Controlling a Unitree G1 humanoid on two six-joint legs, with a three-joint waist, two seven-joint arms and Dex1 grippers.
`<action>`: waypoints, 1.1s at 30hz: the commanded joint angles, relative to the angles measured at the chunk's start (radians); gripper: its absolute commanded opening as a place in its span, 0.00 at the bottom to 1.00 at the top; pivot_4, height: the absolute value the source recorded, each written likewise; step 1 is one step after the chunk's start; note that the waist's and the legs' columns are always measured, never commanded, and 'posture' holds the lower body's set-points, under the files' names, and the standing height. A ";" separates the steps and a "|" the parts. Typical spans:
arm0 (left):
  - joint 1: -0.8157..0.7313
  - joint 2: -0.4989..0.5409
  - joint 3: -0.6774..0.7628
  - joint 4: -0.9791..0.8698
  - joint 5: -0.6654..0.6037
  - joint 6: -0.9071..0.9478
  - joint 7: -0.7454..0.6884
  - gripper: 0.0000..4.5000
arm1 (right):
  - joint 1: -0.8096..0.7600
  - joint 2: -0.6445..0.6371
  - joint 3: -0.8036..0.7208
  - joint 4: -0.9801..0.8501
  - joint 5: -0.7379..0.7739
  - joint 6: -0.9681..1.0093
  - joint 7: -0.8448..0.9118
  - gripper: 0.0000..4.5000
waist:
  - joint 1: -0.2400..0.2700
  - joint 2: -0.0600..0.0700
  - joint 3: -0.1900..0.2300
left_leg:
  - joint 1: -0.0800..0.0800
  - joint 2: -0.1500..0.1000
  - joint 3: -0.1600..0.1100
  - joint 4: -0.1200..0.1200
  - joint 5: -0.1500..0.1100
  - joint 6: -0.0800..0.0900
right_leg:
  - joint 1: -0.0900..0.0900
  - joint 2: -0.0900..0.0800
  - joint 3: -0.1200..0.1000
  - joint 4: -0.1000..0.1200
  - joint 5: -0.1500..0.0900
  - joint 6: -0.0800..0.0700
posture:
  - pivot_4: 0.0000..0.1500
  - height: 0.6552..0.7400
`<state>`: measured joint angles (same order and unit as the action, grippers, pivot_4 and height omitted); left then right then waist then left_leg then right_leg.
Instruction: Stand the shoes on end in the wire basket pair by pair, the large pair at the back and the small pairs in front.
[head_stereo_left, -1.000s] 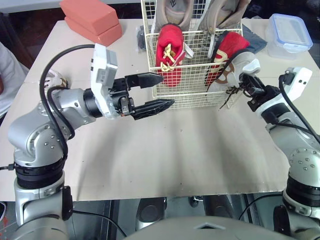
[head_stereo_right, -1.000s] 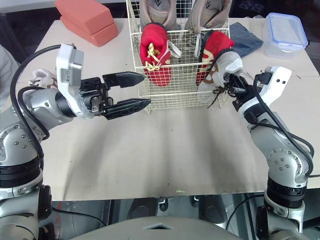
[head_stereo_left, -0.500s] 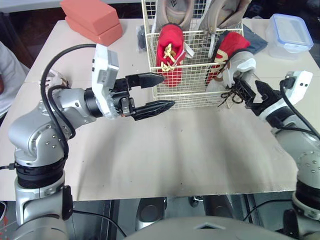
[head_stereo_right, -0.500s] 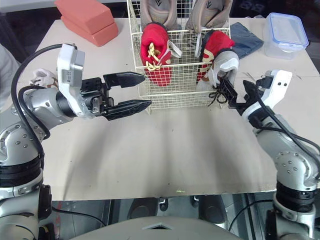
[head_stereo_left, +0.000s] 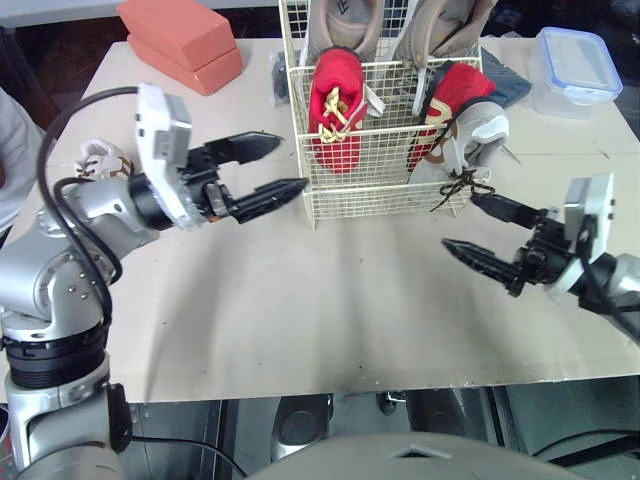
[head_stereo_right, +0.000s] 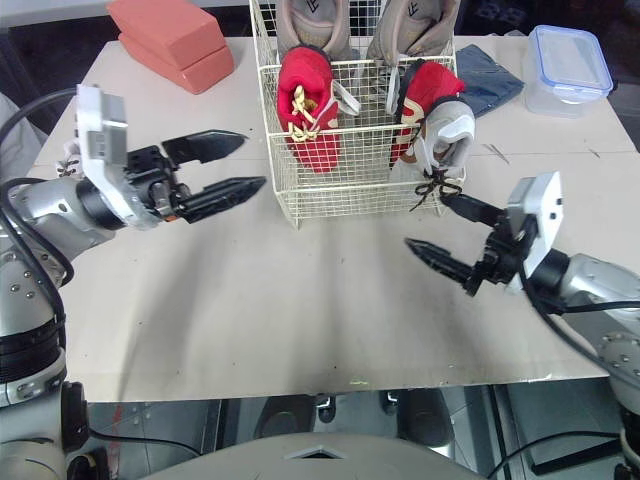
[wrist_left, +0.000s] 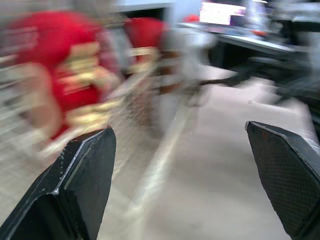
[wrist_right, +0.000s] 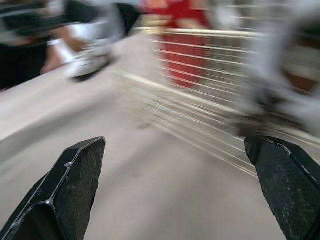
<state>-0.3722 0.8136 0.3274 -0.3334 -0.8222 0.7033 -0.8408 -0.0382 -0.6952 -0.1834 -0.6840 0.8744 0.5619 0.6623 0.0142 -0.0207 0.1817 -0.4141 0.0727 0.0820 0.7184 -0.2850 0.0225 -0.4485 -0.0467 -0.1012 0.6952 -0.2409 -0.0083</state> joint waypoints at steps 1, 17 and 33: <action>0.020 0.012 0.091 0.097 0.071 -0.094 0.023 1.00 | -0.045 0.056 0.082 -0.027 -0.118 -0.139 0.041 0.98 | 0.001 0.000 0.000 | -0.001 0.000 0.000 0.000 0.000 0.000 | 0.000 0.000 0.000 0.000 0.000 0.000 | 1.00 0.36; -0.215 0.153 0.212 1.150 0.388 -0.584 0.110 1.00 | -0.139 0.167 0.245 0.067 -0.301 -0.280 0.108 0.98 | 0.005 -0.005 -0.003 | -0.003 -0.001 -0.002 0.001 0.000 0.000 | 0.000 -0.004 -0.010 0.000 0.000 -0.001 | 1.00 0.36; -0.517 0.172 0.013 1.623 0.651 -0.608 0.237 1.00 | -0.149 0.212 0.263 0.077 -0.362 -0.290 0.089 0.98 | -0.001 -0.010 -0.004 | -0.003 -0.001 0.004 0.001 0.002 -0.004 | 0.000 -0.004 -0.011 0.001 0.002 -0.003 | 1.00 0.36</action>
<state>-0.8586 0.9712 0.3444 1.2897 -0.1836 0.0935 -0.6168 -0.1789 -0.4895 0.0839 -0.5802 0.5128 0.2952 0.7557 0.0134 -0.0309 0.1779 -0.4171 0.0719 0.0859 0.7198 -0.2825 0.0182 -0.4487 -0.0506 -0.1120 0.6964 -0.2392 -0.0116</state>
